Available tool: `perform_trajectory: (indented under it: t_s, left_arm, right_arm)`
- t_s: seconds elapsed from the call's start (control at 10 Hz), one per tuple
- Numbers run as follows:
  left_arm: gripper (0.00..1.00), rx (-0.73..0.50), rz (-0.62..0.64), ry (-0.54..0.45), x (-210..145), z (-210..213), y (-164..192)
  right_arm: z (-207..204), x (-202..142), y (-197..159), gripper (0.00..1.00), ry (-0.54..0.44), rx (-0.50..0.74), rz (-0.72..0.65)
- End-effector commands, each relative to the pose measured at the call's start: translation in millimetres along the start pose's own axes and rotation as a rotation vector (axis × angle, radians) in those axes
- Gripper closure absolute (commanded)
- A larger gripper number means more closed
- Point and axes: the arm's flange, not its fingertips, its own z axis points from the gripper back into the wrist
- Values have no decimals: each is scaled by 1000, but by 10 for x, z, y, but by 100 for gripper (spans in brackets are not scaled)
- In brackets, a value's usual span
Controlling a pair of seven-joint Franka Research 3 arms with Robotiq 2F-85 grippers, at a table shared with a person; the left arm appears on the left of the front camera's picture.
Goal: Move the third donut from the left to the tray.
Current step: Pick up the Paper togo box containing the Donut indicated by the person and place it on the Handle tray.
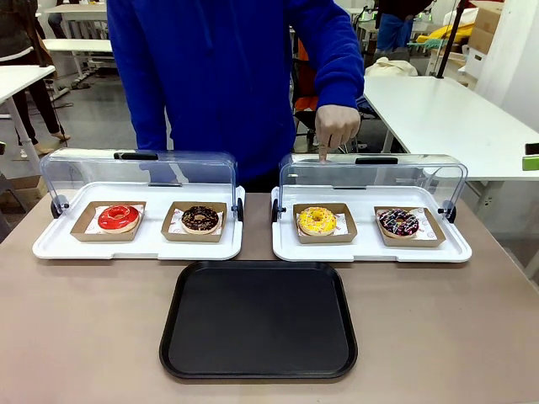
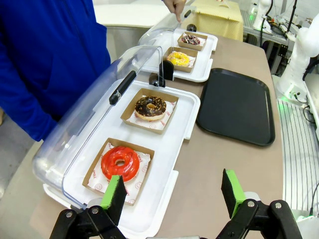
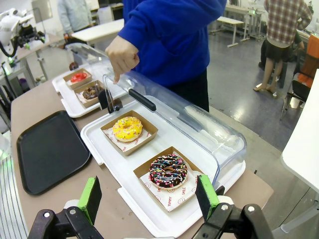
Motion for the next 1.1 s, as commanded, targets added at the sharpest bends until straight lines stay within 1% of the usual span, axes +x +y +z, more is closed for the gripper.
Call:
perform_trajectory:
  t_s: [0.0,0.2,0.3,0.4,0.6,0.7,0.8,1.0]
  left_arm:
    - [0,-6,-7,-14,1,4,-2]
    - [0,-6,-7,-14,1,4,-2]
    - [0,-6,-7,-14,1,4,-2]
    - [0,-6,-7,-14,1,4,-2]
    - [0,-6,-7,-14,1,4,-2]
    - [0,-6,-7,-14,1,4,-2]
    - [0,-6,-7,-14,1,4,-2]
    - [0,-6,-7,-14,1,4,-2]
  right_arm:
    - [-34,17,-36,0,-33,-5,25]
    - [-34,17,-36,0,-33,-5,25]
    - [0,0,0,0,0,0,0]
    - [79,225,-102,0,19,-1,42]
    - [53,658,-261,0,97,15,104]
    - [-53,895,-293,0,143,32,143]
    - [-199,1185,-241,0,208,48,208]
    - [-594,1618,-103,0,310,80,300]
